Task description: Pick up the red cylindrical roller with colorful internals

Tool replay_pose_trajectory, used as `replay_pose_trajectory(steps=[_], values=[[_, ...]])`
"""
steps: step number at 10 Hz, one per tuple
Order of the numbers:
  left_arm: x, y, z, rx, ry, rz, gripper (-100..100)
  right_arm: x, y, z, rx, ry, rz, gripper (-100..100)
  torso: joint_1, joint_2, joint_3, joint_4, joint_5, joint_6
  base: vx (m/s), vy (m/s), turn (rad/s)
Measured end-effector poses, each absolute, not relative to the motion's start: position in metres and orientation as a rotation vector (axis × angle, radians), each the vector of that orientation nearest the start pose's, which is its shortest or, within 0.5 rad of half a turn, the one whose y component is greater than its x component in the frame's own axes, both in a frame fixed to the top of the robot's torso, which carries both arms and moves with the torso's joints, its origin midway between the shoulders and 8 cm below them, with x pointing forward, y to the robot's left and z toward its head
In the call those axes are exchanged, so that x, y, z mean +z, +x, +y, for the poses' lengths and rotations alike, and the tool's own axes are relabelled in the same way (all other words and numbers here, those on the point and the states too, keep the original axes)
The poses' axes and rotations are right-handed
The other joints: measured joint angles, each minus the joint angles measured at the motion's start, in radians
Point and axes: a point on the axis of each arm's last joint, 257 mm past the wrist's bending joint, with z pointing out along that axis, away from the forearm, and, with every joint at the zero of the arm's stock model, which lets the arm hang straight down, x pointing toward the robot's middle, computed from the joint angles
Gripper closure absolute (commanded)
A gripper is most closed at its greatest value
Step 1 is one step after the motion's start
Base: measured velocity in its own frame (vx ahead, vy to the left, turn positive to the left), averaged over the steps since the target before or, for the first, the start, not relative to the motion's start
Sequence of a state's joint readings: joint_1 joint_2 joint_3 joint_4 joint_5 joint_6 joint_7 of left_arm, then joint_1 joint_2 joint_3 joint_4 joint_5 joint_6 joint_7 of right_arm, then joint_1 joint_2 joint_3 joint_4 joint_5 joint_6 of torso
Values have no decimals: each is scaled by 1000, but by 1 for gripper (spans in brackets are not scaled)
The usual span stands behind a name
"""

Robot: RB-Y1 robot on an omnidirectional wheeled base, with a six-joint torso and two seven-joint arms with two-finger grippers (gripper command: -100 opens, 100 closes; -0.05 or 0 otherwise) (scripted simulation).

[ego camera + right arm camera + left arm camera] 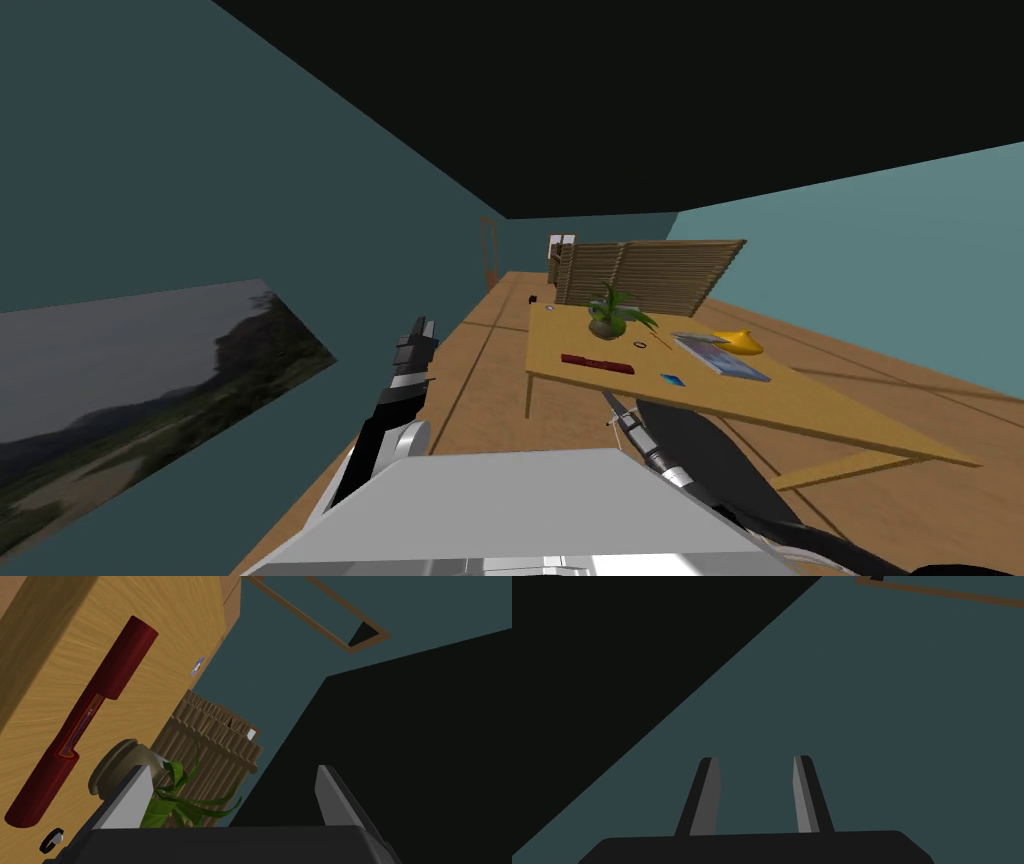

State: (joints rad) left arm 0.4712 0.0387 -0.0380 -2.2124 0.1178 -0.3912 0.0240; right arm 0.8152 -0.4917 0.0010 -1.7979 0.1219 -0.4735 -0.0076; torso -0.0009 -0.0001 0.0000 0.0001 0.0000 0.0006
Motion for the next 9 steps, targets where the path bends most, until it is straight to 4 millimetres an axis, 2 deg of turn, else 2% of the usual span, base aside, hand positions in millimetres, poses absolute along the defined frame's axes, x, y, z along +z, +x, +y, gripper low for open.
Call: replay_pose_trajectory(steps=[2, 4, 5, 9], values=[[-20, 377, 277, -1409, -844, 675, 0, -337, 252, -370, 755, 804, 1714, -100, -1, 0, 0, 0, 0, 0, 20, 6, 275], [-20, 377, 277, -1409, -844, 675, 0, -376, 222, -379, 671, 771, 1854, -100, -1, -1, -1, 0, 0, -1, 42, -5, 367], [-20, 377, 277, -1409, -844, 675, 0, -385, 207, -385, 636, 764, 1903, -100, -1, -1, -1, 0, 0, 0, 19, -6, 40], [-20, 377, 277, -1409, -844, 675, 0, -415, 174, -401, 555, 741, 2021, -100, -1, 0, 0, 0, 0, 0, 22, -6, 223]])
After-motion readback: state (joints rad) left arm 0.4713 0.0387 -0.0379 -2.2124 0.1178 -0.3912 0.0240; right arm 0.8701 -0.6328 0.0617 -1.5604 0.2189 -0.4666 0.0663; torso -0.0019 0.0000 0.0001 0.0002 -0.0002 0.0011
